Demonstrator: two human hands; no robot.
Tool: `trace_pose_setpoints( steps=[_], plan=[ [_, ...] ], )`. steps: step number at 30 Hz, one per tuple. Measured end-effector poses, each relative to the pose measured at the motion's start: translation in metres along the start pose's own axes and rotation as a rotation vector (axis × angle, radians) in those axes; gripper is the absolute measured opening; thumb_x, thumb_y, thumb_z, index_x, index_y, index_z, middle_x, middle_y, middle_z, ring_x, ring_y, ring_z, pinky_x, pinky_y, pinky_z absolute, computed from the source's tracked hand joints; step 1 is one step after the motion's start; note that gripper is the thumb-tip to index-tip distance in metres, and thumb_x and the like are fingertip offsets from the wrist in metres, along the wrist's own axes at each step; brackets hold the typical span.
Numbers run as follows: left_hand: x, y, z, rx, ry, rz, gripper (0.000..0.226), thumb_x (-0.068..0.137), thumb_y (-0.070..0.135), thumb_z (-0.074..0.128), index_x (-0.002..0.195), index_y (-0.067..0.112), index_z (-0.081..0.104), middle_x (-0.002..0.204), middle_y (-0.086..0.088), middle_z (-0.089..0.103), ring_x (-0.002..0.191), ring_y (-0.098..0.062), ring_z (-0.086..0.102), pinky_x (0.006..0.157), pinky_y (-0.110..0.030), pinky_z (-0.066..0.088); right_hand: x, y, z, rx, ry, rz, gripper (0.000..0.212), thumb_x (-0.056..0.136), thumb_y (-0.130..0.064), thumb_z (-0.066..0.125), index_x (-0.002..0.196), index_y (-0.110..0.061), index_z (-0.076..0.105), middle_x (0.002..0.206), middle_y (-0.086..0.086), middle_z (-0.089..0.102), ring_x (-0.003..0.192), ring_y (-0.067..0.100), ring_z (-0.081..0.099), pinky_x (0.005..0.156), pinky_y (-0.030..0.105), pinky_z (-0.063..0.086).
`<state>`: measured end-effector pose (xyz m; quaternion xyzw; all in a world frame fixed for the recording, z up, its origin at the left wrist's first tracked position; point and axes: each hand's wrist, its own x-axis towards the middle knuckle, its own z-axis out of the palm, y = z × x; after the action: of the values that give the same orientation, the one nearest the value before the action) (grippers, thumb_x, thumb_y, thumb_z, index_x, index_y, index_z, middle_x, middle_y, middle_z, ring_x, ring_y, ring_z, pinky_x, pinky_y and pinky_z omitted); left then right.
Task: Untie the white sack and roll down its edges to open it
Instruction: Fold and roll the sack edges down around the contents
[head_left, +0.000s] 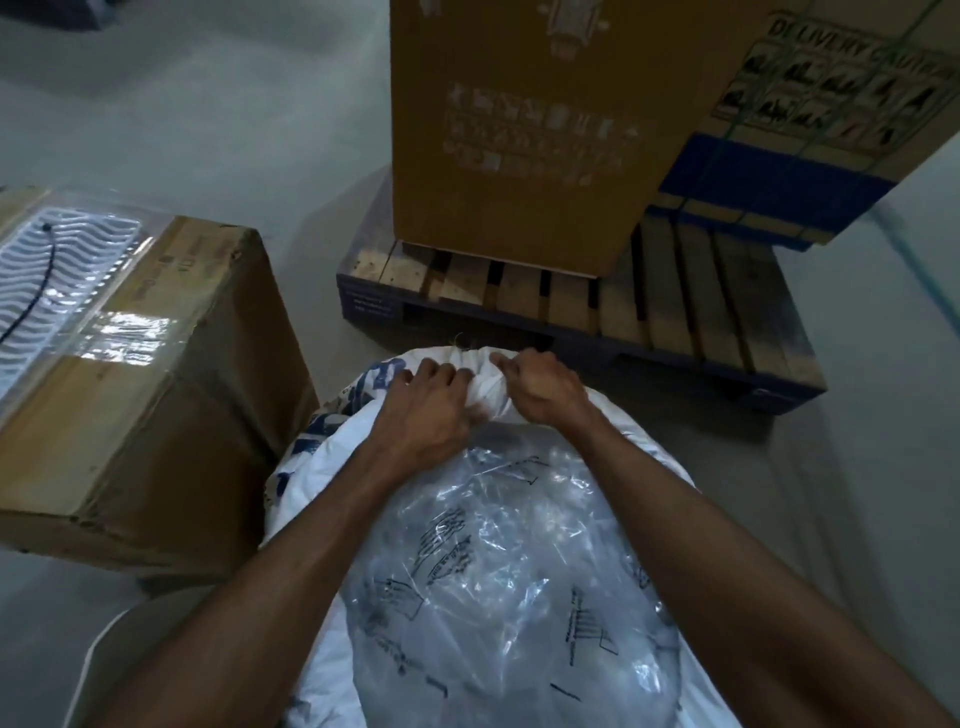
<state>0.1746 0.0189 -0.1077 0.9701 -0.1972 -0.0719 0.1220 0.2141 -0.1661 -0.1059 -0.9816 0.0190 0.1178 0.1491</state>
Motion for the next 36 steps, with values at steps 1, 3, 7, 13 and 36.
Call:
trace_pose_setpoints(
  steps=[1, 3, 7, 13, 36],
  plan=[
    [0.0, 0.002, 0.003, 0.024, 0.016, -0.006, 0.062, 0.091, 0.052, 0.024, 0.129, 0.016, 0.055, 0.132, -0.01, 0.062, 0.122, -0.031, 0.051, 0.105, -0.05, 0.038, 0.001, -0.001, -0.002, 0.03, -0.043, 0.043, 0.057, 0.105, -0.062, 0.028, 0.107, -0.017, 0.064, 0.112, 0.012, 0.068, 0.105, 0.034, 0.064, 0.081, 0.04, 0.041],
    [-0.001, 0.006, 0.005, 0.007, 0.058, -0.027, 0.056, 0.089, 0.047, 0.022, 0.118, 0.016, 0.06, 0.123, -0.01, 0.068, 0.118, -0.03, 0.053, 0.107, -0.052, 0.034, 0.001, 0.0, -0.009, 0.121, -0.078, 0.045, 0.051, 0.106, -0.058, 0.034, 0.101, -0.018, 0.065, 0.106, 0.008, 0.068, 0.103, 0.032, 0.064, 0.079, 0.037, 0.04],
    [0.009, 0.004, 0.003, -0.1, 0.11, -0.18, 0.044, 0.1, 0.049, 0.035, 0.118, 0.023, 0.066, 0.125, -0.01, 0.069, 0.125, -0.026, 0.052, 0.116, -0.056, 0.02, -0.022, 0.009, -0.014, 0.114, 0.166, -0.112, 0.045, 0.106, -0.057, 0.034, 0.096, -0.026, 0.064, 0.093, -0.001, 0.068, 0.087, 0.02, 0.062, 0.073, 0.035, 0.039],
    [0.025, 0.015, -0.002, -0.222, 0.004, -0.379, 0.043, 0.099, 0.049, 0.036, 0.107, 0.024, 0.07, 0.125, -0.011, 0.068, 0.116, -0.029, 0.056, 0.112, -0.057, 0.023, -0.051, 0.021, 0.003, -0.204, 0.297, -0.002, 0.061, 0.107, -0.057, 0.021, 0.119, -0.013, 0.063, 0.11, 0.012, 0.07, 0.1, 0.032, 0.065, 0.081, 0.041, 0.044],
    [0.039, 0.033, 0.01, -0.141, 0.099, -0.149, 0.04, 0.1, 0.05, 0.046, 0.119, 0.019, 0.063, 0.114, -0.012, 0.071, 0.102, -0.032, 0.064, 0.086, -0.041, 0.044, -0.052, 0.082, 0.007, 0.211, 0.018, 0.172, 0.085, 0.095, -0.08, 0.016, 0.105, -0.015, 0.069, 0.109, 0.015, 0.07, 0.104, 0.036, 0.065, 0.086, 0.041, 0.048]
  ],
)
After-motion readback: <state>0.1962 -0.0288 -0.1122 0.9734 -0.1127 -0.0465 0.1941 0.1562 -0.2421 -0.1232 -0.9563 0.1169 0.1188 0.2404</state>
